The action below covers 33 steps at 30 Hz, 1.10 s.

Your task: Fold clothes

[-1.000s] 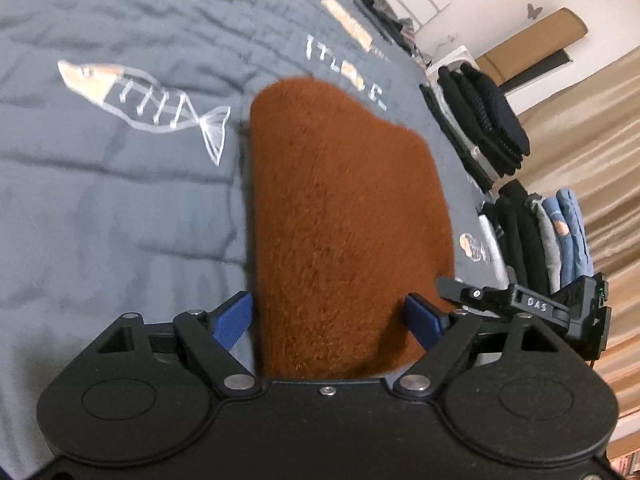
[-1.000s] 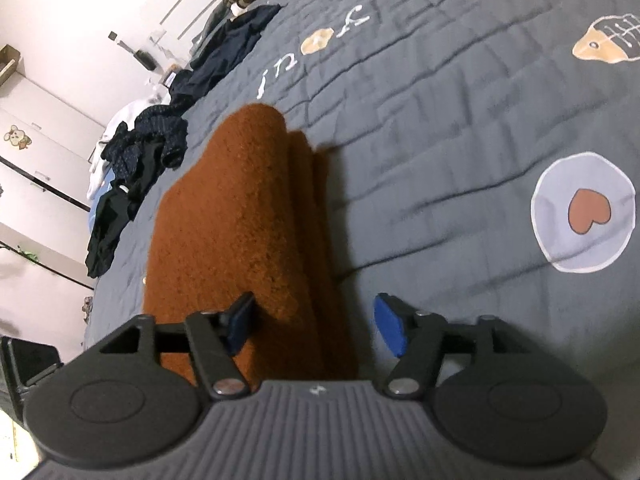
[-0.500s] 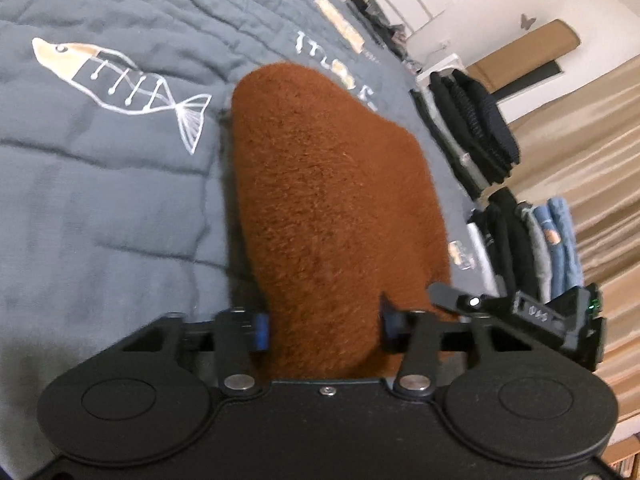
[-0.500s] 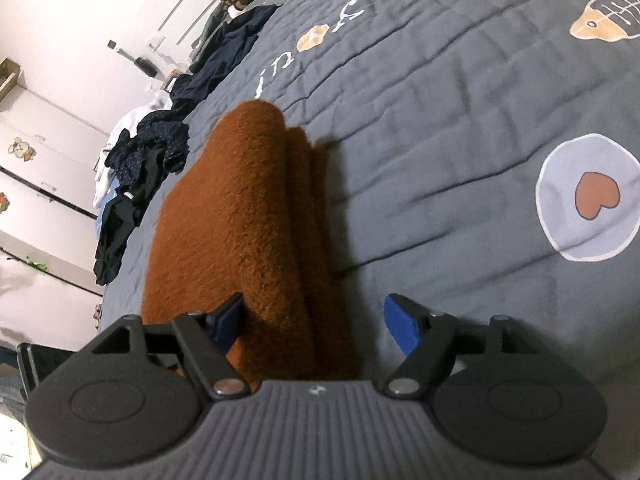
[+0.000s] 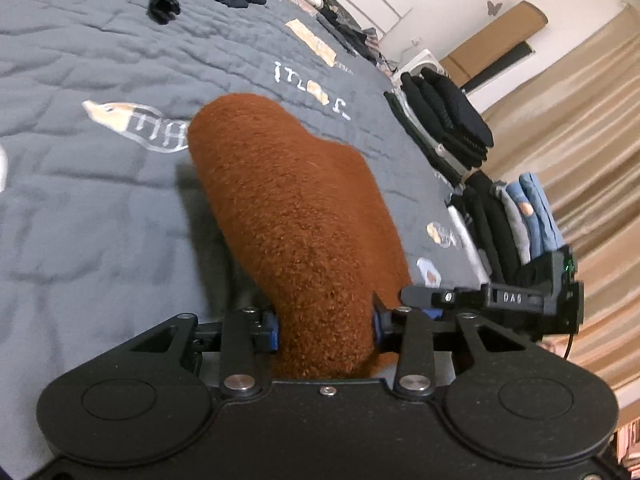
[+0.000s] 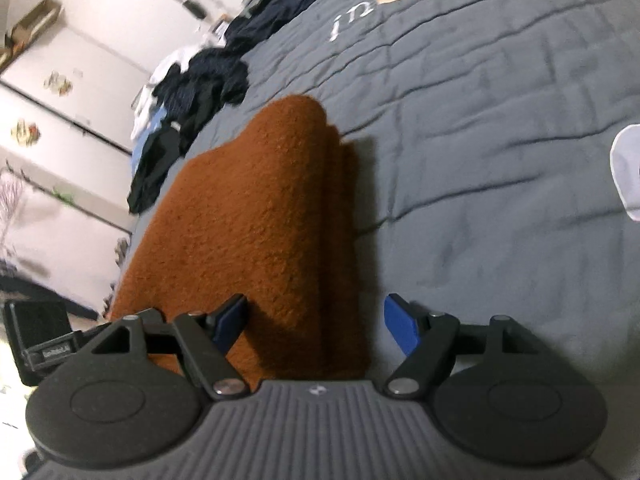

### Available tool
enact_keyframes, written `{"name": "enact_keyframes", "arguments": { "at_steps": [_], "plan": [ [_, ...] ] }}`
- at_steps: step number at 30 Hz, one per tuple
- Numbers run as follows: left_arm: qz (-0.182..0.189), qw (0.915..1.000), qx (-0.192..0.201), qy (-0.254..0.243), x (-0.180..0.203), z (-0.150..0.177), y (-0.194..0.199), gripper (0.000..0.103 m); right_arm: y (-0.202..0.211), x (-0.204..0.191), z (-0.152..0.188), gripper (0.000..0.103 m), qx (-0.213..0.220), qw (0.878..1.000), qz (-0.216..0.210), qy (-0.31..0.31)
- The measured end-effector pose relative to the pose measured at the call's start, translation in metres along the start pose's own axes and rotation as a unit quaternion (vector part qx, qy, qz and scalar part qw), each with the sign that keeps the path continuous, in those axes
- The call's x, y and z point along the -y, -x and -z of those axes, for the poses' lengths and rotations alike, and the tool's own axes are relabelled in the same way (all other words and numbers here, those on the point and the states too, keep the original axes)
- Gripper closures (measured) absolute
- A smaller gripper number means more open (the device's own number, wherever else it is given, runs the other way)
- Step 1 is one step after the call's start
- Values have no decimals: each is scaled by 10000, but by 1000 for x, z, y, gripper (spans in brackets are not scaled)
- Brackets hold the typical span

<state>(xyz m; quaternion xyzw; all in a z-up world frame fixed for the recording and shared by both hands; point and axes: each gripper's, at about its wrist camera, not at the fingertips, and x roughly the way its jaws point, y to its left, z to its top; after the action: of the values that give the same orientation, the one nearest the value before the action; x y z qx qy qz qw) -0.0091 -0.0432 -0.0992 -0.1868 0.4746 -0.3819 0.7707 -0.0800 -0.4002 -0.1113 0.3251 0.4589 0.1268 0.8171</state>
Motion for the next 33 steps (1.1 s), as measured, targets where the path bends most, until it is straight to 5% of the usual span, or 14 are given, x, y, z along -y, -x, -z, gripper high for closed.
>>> {"name": "enact_keyframes", "arguments": {
  "at_steps": [3, 5, 7, 12, 18, 33],
  "plan": [
    [-160, 9994, -275, -151, -3, 10, 5, 59, 10, -8, 1, 29, 156, 9999, -21, 70],
    [-412, 9981, -414, -210, -7, 12, 5, 46, 16, -13, -3, 29, 337, 9994, -58, 94],
    [-595, 9964, -480, -375, -6, 9, 8, 45, 17, -19, -9, 29, 518, 9985, -113, 107],
    [-603, 9961, 39, -637, -3, -2, 30, 33, 10, -35, -22, 29, 833, 9961, -201, 230],
    [-507, 9966, 572, -310, -13, -18, 41, 32, -7, -44, -31, 29, 994, 9947, -101, 248],
    [-525, 9982, 300, 1, -50, -33, 5, 26, -46, -23, -18, 29, 25, 9983, 471, 344]
  ]
}}
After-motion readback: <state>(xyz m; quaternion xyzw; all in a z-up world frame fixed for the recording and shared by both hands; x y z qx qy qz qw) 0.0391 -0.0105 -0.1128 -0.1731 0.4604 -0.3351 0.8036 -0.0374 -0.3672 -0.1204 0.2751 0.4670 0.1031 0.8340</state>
